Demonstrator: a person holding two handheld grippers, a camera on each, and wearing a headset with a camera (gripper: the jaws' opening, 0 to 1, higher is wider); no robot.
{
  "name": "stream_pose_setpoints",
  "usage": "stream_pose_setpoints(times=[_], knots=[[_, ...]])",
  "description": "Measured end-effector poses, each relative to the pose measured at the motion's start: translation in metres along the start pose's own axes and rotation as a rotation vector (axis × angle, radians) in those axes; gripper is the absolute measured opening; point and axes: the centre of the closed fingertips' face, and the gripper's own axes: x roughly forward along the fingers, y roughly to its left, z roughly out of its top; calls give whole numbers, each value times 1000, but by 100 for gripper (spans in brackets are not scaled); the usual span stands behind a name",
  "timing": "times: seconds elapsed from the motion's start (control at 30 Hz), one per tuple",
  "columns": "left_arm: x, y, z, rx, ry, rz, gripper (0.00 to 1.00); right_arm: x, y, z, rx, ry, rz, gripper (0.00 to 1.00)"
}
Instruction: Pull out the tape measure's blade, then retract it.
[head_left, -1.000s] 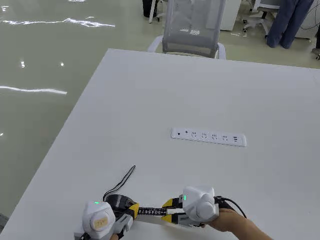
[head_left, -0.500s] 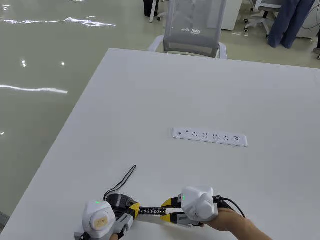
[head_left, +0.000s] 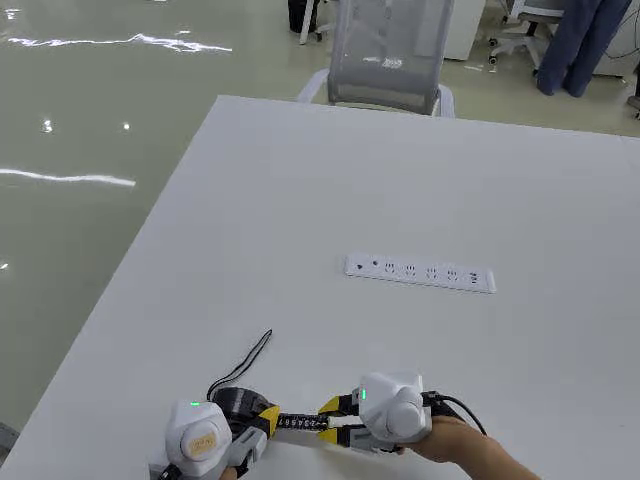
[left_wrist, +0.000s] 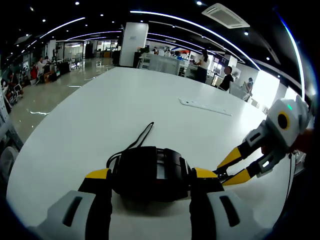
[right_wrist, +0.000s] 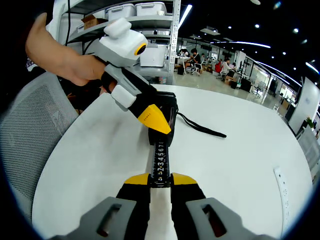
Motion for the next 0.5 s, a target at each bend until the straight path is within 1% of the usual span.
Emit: stream_pose_setpoints(times=[0.2, 0.5], knots=[[1, 0, -1, 5, 1, -2, 60, 1, 0, 3, -3, -3, 1, 14], [2, 1, -1, 8, 2, -4, 60, 3, 0, 4, -5, -3, 3, 13]])
